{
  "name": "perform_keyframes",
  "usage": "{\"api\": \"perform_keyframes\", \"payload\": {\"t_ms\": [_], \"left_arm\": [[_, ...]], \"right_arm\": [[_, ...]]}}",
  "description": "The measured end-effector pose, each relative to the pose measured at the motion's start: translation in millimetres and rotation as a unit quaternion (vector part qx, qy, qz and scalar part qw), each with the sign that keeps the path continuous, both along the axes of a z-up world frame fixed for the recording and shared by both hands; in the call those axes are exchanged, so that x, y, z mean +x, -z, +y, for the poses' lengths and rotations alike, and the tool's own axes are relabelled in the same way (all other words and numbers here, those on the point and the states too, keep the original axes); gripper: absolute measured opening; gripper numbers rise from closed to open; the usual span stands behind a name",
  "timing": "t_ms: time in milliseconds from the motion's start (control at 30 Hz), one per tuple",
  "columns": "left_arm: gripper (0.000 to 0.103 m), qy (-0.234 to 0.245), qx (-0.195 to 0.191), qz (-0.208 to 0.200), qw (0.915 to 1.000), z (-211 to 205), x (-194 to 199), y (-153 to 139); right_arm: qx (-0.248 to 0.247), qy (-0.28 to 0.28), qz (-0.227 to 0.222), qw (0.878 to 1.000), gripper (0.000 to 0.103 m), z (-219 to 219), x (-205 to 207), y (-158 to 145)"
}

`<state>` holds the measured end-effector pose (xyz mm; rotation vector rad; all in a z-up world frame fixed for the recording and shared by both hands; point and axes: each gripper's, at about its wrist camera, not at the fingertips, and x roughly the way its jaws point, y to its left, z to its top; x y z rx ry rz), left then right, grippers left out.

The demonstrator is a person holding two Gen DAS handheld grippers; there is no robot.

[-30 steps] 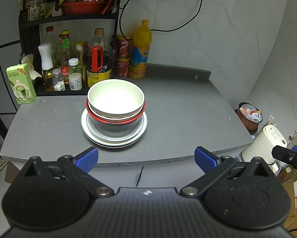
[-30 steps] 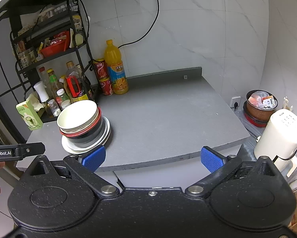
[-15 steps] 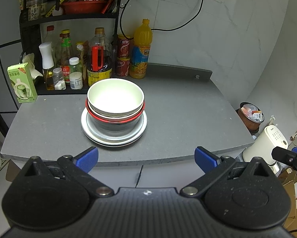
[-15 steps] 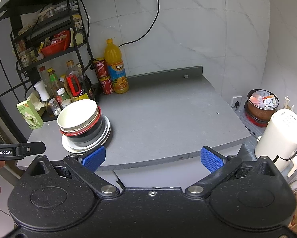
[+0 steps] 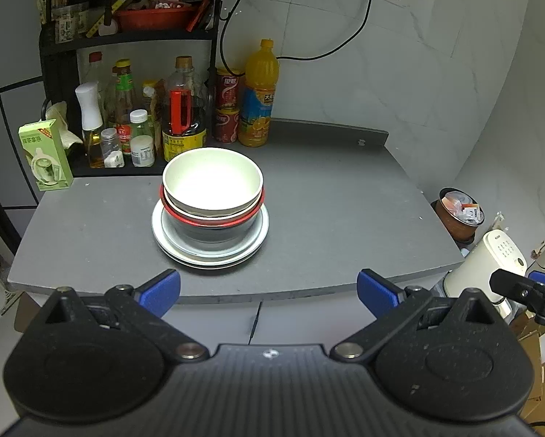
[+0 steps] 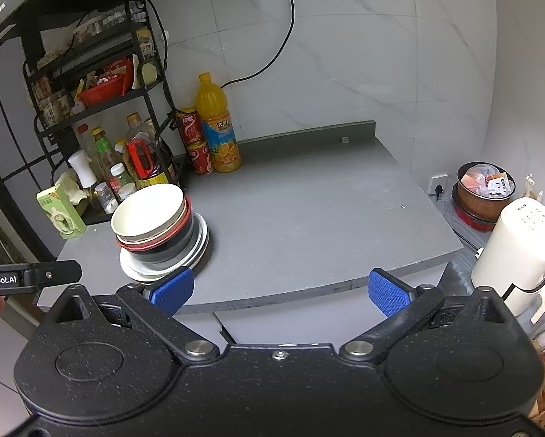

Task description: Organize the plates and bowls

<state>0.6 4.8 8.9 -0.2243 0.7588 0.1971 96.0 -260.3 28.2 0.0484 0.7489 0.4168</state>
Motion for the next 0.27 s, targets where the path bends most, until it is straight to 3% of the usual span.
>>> {"api": "perform_keyframes", "payload": {"t_ms": [267], "left_arm": [[0.102,-0.004,-0.002,0.002,1.0000,-1.9,-3.7,-2.0]], "right_arm": [[-0.001,-0.006,0.006,1.000,0.103,0.8,1.1,1.3]]}}
